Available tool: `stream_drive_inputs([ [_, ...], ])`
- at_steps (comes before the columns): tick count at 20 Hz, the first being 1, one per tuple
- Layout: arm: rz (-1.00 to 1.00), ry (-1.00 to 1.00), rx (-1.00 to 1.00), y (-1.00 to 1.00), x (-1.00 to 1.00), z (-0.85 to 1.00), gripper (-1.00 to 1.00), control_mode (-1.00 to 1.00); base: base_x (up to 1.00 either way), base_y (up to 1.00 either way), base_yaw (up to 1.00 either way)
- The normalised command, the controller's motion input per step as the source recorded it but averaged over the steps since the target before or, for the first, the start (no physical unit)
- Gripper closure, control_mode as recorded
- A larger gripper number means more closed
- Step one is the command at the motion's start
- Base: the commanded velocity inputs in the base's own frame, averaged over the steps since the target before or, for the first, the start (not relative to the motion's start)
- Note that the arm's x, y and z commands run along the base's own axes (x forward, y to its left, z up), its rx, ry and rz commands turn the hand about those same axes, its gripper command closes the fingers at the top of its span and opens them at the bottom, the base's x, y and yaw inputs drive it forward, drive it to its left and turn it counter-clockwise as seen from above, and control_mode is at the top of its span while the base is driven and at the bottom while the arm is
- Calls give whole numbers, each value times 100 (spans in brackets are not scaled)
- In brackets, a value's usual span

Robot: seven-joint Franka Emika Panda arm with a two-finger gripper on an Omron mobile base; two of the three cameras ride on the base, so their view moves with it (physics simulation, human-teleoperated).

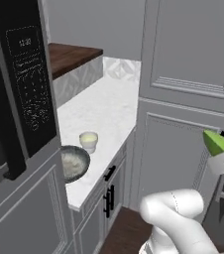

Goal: Grab a lemon wedge from the fridge and one ice cube from the ice bowl, and put them in the glass of lemonade.

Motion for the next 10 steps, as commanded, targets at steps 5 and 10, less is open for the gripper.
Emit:
stream_drive_inputs([
  [5,0,0,0,0,0,0,100,100,82,0,0],
  [10,0,0,0,0,0,0,100,100,55,-4,3],
])
